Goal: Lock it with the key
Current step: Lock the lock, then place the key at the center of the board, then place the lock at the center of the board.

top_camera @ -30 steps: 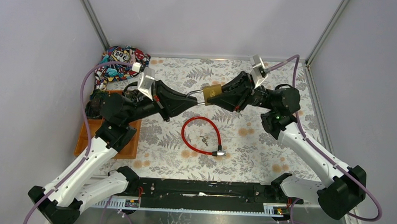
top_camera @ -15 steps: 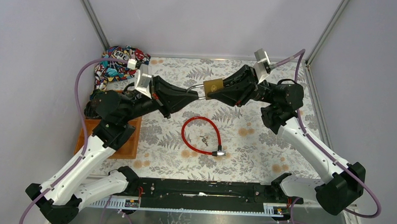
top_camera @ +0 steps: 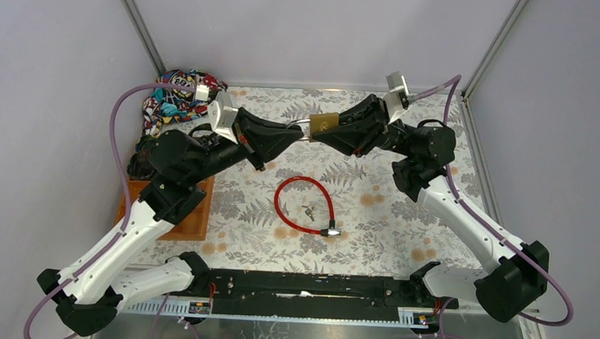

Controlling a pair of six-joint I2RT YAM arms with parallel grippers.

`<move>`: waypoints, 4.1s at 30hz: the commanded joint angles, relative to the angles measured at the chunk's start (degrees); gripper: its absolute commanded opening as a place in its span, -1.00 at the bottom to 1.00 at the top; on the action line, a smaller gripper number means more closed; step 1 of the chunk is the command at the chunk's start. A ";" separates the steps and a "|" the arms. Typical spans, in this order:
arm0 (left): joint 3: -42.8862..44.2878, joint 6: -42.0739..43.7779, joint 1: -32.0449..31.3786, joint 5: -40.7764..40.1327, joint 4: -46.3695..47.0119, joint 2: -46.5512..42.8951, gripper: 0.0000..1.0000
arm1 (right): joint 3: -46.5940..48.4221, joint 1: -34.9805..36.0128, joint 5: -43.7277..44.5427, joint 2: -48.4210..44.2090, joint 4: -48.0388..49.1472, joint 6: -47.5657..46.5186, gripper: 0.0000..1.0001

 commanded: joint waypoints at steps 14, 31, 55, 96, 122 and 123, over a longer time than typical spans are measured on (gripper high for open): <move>-3.79 1.09 -5.09 15.66 -0.18 1.99 -1.00 | 2.91 4.74 -5.10 2.06 -24.18 -7.30 -1.00; -4.54 -2.96 5.97 10.76 -1.68 -8.31 -1.00 | 10.31 -8.61 -14.79 -8.75 -53.10 -18.81 0.99; -8.96 -10.86 7.86 9.97 4.05 -9.68 -1.00 | 3.47 -8.50 -11.81 -10.92 -43.60 -11.10 0.20; -12.68 -16.15 37.94 4.67 -22.27 1.30 -1.00 | -5.82 -5.50 11.95 1.10 -44.46 -10.60 -1.00; -40.10 -24.23 46.40 -1.52 6.47 20.30 -1.00 | 25.38 4.92 14.66 57.71 -40.79 15.13 -1.00; -40.24 -23.75 46.61 -3.04 7.33 20.68 -1.00 | 26.52 4.94 15.00 58.40 -41.89 15.09 -1.00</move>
